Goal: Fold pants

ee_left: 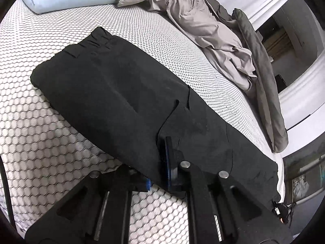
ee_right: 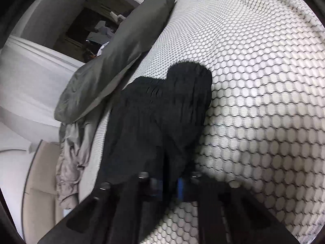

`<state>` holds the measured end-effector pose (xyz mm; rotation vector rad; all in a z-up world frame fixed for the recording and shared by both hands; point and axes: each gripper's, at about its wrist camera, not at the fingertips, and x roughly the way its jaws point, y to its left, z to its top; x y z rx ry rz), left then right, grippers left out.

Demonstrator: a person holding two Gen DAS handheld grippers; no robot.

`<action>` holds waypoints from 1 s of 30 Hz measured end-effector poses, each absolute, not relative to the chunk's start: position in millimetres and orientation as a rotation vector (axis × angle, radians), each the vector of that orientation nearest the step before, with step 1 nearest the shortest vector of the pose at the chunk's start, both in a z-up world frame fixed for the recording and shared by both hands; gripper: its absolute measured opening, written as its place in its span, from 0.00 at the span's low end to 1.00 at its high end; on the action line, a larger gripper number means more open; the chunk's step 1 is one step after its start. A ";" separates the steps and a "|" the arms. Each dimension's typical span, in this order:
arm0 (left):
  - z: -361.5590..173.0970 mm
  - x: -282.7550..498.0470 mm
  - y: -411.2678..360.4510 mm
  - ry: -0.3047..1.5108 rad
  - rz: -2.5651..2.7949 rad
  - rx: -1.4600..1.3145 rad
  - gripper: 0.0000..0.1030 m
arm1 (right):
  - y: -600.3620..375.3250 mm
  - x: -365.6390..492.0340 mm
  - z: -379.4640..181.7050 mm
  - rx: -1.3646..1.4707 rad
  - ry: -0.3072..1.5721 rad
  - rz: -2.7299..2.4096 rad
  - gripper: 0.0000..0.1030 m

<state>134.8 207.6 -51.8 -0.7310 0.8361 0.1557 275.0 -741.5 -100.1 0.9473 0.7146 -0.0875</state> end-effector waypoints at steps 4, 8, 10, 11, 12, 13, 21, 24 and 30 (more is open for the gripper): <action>-44.5 119.4 215.5 0.831 0.179 -0.715 0.07 | -722.1 241.7 -68.0 0.770 0.672 -0.076 0.02; -41.8 99.0 229.0 0.851 0.164 -0.674 0.09 | -719.2 187.5 -77.0 0.778 0.697 -0.063 0.02; -42.7 98.6 227.1 0.892 0.192 -0.597 0.17 | -715.5 176.4 -90.3 0.752 0.747 -0.076 0.08; -41.0 98.1 223.2 0.912 0.209 -0.544 0.17 | -711.7 179.7 -98.1 0.693 0.822 -0.057 0.12; -38.5 97.1 219.8 0.906 0.213 -0.523 0.17 | -710.1 183.1 -99.0 0.655 0.845 -0.032 0.13; -35.3 96.3 215.8 0.897 0.217 -0.501 0.18 | -711.4 183.3 -96.2 0.635 0.832 -0.015 0.19; -10.6 80.0 186.3 0.823 0.206 -0.482 0.59 | -756.7 177.5 -88.2 0.851 0.663 -0.046 0.66; 1.3 77.9 175.6 0.802 0.219 -0.475 0.61 | -755.9 200.0 -90.0 0.824 0.695 -0.089 0.33; 22.1 68.8 158.5 0.769 0.194 -0.452 0.74 | -769.0 182.6 -68.6 0.857 0.632 -0.147 0.16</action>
